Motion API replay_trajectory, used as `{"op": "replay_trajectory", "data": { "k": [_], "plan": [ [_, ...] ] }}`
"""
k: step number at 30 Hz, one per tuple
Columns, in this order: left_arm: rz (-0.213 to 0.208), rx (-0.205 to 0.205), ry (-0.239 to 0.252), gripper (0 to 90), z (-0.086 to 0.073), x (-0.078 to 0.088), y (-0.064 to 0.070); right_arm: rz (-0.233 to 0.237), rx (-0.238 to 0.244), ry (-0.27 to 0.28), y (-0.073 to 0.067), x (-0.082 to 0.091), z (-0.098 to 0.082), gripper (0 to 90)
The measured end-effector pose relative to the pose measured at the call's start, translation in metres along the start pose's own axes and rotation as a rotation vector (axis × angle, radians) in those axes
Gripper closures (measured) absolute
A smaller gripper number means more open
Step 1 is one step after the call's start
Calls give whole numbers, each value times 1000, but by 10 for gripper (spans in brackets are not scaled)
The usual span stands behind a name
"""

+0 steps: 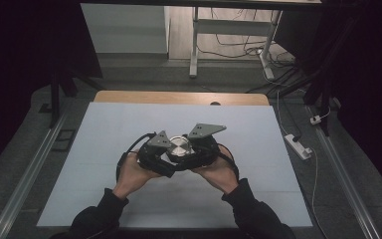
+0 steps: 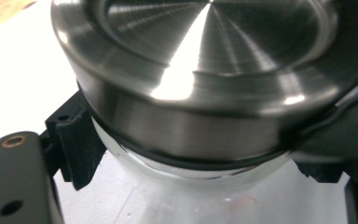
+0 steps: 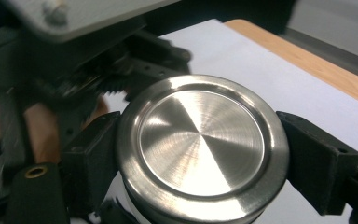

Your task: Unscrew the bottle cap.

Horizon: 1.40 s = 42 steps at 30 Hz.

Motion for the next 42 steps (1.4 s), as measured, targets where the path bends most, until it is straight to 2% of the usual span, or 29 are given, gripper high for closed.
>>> {"op": "replay_trajectory", "data": {
  "k": [1, 2, 3, 4, 5, 6, 8, 9, 10, 12, 15, 18, 22, 23, 24, 25, 27, 28, 31, 34, 35, 38, 40, 41, 42],
  "plan": [
    [0, 0, 0, 156, 0, 0, 0, 25, 4, 3, 0, 1, 0, 179],
    [-21, -5, 6, 156, 0, 1, 1, 25, 4, 3, 0, 1, 0, 179],
    [-65, -7, 19, 155, 1, 3, 3, 82, 14, 6, 0, 4, 1, 180],
    [-65, -7, 19, 155, 1, 3, 3, 113, 17, 8, 0, 5, 1, 180],
    [-108, -20, 26, 156, 1, 4, 6, 143, 23, 9, 0, 6, 1, 180],
    [-108, -20, 26, 156, 1, 4, 6, 143, 23, 9, 0, 6, 1, 180],
    [-138, -43, 20, 156, 1, 5, 8, 198, 37, 9, -1, 9, 0, 180],
    [-159, -63, 13, 155, 0, 4, 11, 245, 60, 1, -2, 11, -1, 180],
    [-159, -63, 13, 156, 0, 4, 11, 245, 60, 1, -2, 11, -1, 180],
    [-186, -89, 0, 155, -1, 3, 15, 309, 95, -11, -3, 14, -4, 179],
    [-183, -98, -5, 156, -1, 1, 16, 341, 107, -22, -2, 16, -7, 177],
    [-138, -80, -13, 156, -1, 0, 12, 307, 81, -8, 1, 17, -4, 122],
    [-63, -20, 0, 155, -1, 1, 3, 223, 13, 4, 5, 19, 3, 49],
    [-63, -20, 0, 156, -1, 1, 3, 202, 2, -4, 6, 18, 3, 30],
    [-21, 2, -1, 156, -1, 2, -1, 180, -12, -14, 5, 17, 3, 25],
    [-2, 16, 5, 155, -1, 2, -2, 156, -27, -20, 5, 15, 3, 22],
    [29, 35, 10, 156, -1, 2, -4, 110, -44, -21, 3, 11, 3, 27],
    [36, 48, 12, 156, -1, 1, -4, 72, -48, -32, 3, 8, 2, 32],
    [63, 57, 6, 156, 0, 0, -4, -17, -46, -21, 1, 2, 2, 65],
    [67, 54, 5, 156, 1, -2, -1, -66, -44, -8, 0, 0, 2, 138],
    [58, 44, -1, 156, 1, -2, 0, -74, -42, -7, 0, -1, 2, 161],
    [38, 41, 6, 156, 2, -2, 2, -55, -27, 0, -1, 0, 2, 175],
    [-1, 23, 8, 156, 2, 0, 3, -18, -5, -7, -2, 2, 2, 175],
    [-1, 23, 8, 155, 2, 0, 3, 4, 1, -7, -2, 3, 2, 175],
    [-54, -3, 7, 155, 1, 3, 5, 32, 5, -8, -3, 4, 2, 175]
  ]
}}
Point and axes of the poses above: each handheld gripper's, and its own axes: x roughly backward along the jaws, z roughly out of its top, y roughly to its right, the point moved 7 cm from there along -x, roughly forward along the jaws, and after that the axes turned 2 degrees about y, right-handed, at the moved point
